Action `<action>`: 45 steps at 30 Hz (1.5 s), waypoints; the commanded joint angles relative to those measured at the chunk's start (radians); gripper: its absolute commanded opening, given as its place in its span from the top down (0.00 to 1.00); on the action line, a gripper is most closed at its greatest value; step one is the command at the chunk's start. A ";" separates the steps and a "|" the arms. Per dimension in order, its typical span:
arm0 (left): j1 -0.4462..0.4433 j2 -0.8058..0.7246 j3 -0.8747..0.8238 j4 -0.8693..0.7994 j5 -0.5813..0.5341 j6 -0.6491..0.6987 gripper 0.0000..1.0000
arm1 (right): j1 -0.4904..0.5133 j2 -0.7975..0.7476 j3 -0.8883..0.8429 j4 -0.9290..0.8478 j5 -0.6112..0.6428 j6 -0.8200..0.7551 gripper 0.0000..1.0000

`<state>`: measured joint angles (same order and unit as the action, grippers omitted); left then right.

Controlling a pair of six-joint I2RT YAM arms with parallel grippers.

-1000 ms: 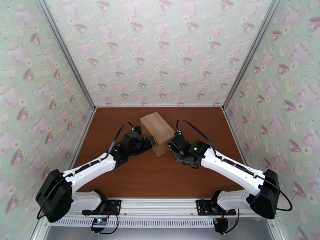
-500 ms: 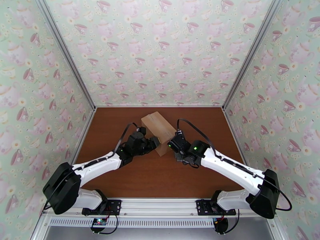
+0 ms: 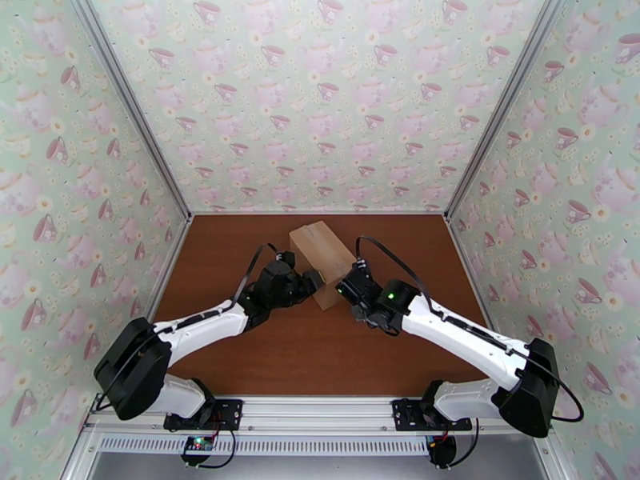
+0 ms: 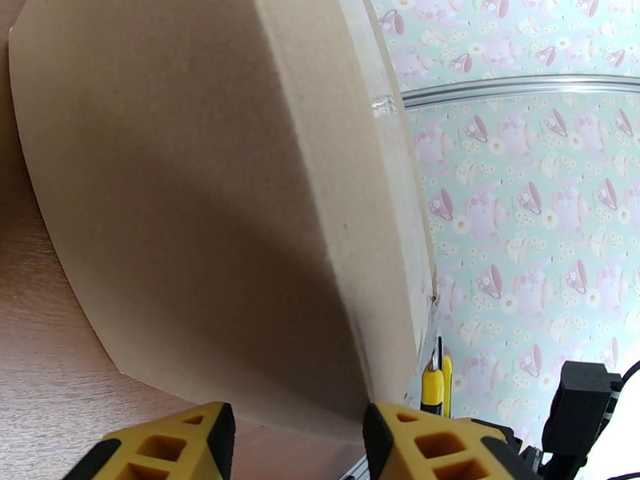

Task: Unpack the express box

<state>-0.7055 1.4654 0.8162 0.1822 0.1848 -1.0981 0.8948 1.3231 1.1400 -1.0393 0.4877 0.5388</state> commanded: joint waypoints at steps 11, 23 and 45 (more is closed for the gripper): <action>-0.060 0.060 0.070 0.126 -0.016 -0.035 0.52 | 0.028 0.022 0.023 0.069 -0.086 -0.062 1.00; -0.072 0.104 0.113 0.186 -0.047 -0.055 0.52 | 0.050 0.039 0.031 0.074 -0.073 -0.072 1.00; -0.128 0.180 0.208 0.238 -0.080 -0.072 0.55 | 0.066 0.062 0.069 0.099 -0.084 -0.089 1.00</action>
<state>-0.7929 1.6344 0.9363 0.2726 0.0532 -1.1713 0.9020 1.3682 1.1721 -1.0267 0.5663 0.5392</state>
